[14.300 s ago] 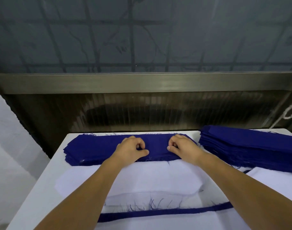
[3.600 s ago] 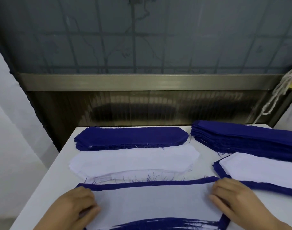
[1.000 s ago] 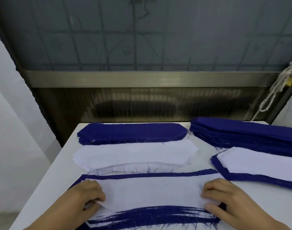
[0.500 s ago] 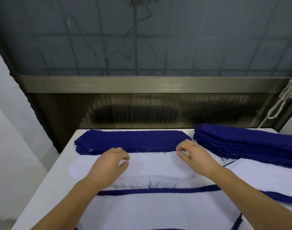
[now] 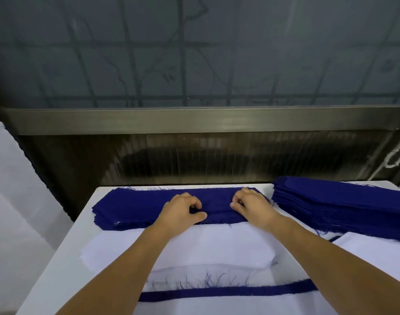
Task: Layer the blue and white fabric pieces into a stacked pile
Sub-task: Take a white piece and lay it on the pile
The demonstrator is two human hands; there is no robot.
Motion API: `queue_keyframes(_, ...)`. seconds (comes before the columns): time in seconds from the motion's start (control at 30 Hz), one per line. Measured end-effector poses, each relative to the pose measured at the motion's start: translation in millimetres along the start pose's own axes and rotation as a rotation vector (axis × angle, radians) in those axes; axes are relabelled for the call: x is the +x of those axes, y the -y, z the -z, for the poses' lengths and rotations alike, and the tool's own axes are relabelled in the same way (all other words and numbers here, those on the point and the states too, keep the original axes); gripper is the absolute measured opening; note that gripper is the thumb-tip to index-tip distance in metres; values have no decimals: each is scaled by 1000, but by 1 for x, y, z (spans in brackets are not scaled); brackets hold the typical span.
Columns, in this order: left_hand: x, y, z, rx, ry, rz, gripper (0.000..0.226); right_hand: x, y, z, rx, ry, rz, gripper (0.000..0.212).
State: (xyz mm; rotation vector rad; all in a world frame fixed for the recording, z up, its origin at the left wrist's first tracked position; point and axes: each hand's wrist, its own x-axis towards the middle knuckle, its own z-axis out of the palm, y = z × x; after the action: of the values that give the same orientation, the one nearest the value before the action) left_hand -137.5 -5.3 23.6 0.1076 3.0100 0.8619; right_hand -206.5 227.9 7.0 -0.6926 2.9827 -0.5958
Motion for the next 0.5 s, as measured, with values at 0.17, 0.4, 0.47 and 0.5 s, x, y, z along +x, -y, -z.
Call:
queue_keyframes(0.17,9,-3,2,4,22,43,29,15,1,7,-61,111,-18,28)
queue_keyframes(0.4,27,-1,-5,91,-22,76,16,14,5,10,102,146,-123,41)
queue_keyframes(0.47,29,-1,-7,104,-28,73,11,9,4,11,79,143,-99,42)
queue_keyframes(0.5,29,-1,-7,112,-28,64,9,8,4,11,51,146,-76,38)
